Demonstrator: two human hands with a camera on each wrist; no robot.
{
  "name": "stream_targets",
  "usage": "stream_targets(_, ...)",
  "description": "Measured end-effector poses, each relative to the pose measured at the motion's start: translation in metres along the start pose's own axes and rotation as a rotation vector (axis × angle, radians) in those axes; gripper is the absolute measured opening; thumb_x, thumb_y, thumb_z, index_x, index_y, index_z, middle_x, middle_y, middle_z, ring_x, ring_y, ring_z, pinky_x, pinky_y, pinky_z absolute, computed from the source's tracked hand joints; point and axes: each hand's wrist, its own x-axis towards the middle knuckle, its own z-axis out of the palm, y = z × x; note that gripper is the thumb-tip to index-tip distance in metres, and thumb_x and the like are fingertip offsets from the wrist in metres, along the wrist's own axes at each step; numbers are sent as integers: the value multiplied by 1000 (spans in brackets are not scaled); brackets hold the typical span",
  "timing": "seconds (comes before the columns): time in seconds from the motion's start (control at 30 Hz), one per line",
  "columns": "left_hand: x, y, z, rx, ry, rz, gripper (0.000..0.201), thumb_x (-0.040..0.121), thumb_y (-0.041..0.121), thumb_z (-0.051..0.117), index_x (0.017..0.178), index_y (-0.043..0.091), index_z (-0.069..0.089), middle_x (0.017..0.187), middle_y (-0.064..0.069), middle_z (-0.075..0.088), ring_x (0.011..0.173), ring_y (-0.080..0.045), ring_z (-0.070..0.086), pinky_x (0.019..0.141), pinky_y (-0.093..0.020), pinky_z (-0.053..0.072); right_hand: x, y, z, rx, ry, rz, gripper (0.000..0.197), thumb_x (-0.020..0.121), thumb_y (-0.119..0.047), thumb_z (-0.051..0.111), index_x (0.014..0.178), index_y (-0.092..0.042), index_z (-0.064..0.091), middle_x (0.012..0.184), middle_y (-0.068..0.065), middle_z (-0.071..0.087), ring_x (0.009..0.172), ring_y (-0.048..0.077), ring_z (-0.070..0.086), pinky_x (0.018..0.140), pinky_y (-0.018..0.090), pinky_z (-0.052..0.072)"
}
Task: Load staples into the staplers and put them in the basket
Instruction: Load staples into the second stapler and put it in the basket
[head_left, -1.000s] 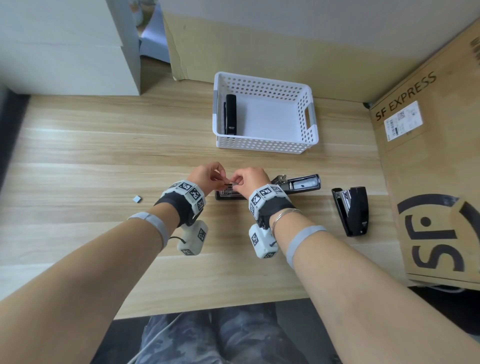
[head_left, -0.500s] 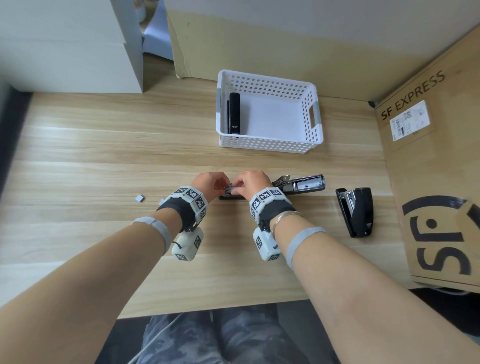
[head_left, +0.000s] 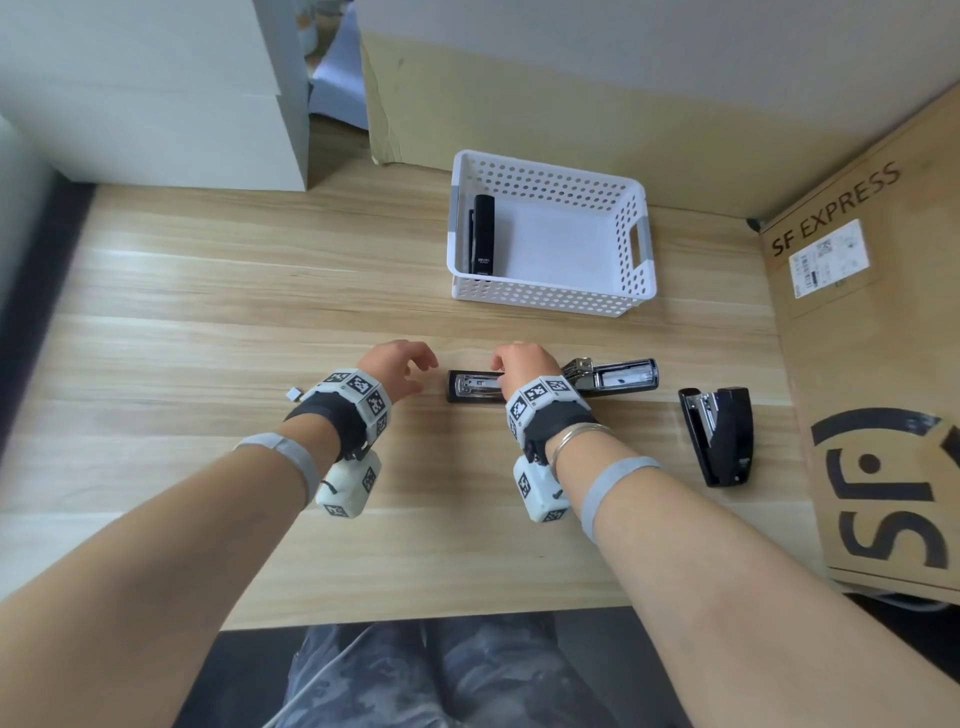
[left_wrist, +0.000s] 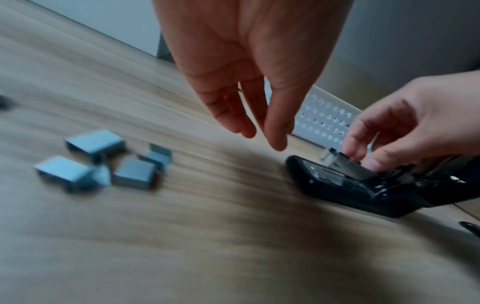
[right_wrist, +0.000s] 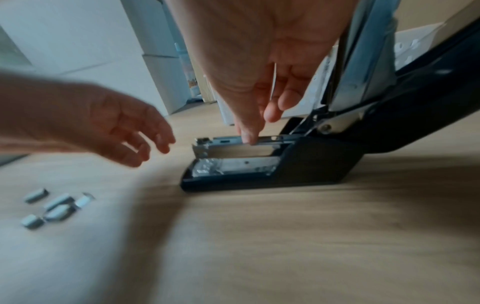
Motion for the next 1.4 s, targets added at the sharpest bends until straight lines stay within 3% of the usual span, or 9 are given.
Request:
stream_targets(0.17, -13, -29, -19, 207, -115, -117, 49, 70, 20, 77, 115, 19, 59, 120, -6, 56, 109, -25, 54, 96, -33, 44, -1, -13, 2, 19, 31, -40, 36, 83, 5, 52, 108, -17, 66, 117, 7, 63, 108, 26, 59, 79, 26, 45)
stream_targets(0.27, -23, -40, -20, 272, -149, -159, 54, 67, 19, 79, 117, 21, 57, 121, -7, 53, 110, -28, 53, 96, -34, 45, -1, -19, 5, 15, 34, -64, 37, 82, 5, 51, 107, -16, 66, 116, 6, 64, 111, 26, 56, 84, 29, 47)
stream_targets(0.37, -27, -43, -17, 241, -161, -150, 48, 72, 6, 71, 117, 14, 56, 121, -12, 49, 100, -30, 56, 79, -31, 49, -1, -19, 10, 28, 43, -64, 36, 80, 5, 51, 103, -18, 67, 112, 6, 65, 110, 25, 57, 83, 28, 47)
stream_targets(0.47, -25, -35, -12, 226, -156, -118, 37, 80, 2, 61, 116, 7, 56, 117, -17, 55, 88, -30, 55, 55, -21, 39, -1, -16, 13, 41, 37, -60, 35, 80, 6, 51, 102, -17, 67, 111, 6, 65, 108, 26, 57, 81, 28, 47)
stream_targets(0.57, -20, -27, -6, 217, -113, -104, 31, 82, 5, 58, 113, 6, 58, 114, -16, 60, 103, -32, 58, 70, -25, 42, -2, -14, 13, 48, 42, -62, 33, 82, 4, 52, 103, -16, 67, 113, 6, 65, 109, 26, 57, 81, 28, 46)
stream_targets(0.67, -16, -20, 3, 144, -31, -49, 30, 82, 3, 55, 111, 7, 60, 114, -16, 56, 99, -32, 59, 81, -31, 46, -2, -12, 13, 56, 58, -61, 33, 82, 4, 52, 102, -17, 68, 111, 5, 65, 108, 25, 57, 81, 28, 47)
stream_targets(0.9, -8, -9, 5, 94, 20, 24, 26, 80, -2, 54, 104, 7, 63, 109, -14, 59, 80, -25, 58, 81, -34, 50, -2, -5, 11, 97, 87, -52, 32, 84, 2, 50, 100, -18, 69, 108, 4, 67, 106, 23, 59, 76, 25, 44)
stream_targets(1.13, -10, -13, 8, 196, -149, 15, 25, 76, 19, 69, 101, 13, 68, 108, -11, 59, 95, -26, 57, 86, -35, 47, -1, -4, 14, 128, 85, -56, 32, 84, 3, 49, 99, -17, 70, 106, 5, 68, 103, 23, 60, 78, 27, 47)
stream_targets(1.4, -11, -11, 14, 203, -86, 61, 16, 80, 18, 66, 93, 11, 70, 110, -10, 56, 106, -29, 52, 89, -36, 44, -1, -4, 16, 133, 80, -72, 33, 85, 2, 48, 98, -18, 70, 105, 4, 69, 102, 23, 61, 80, 28, 49)
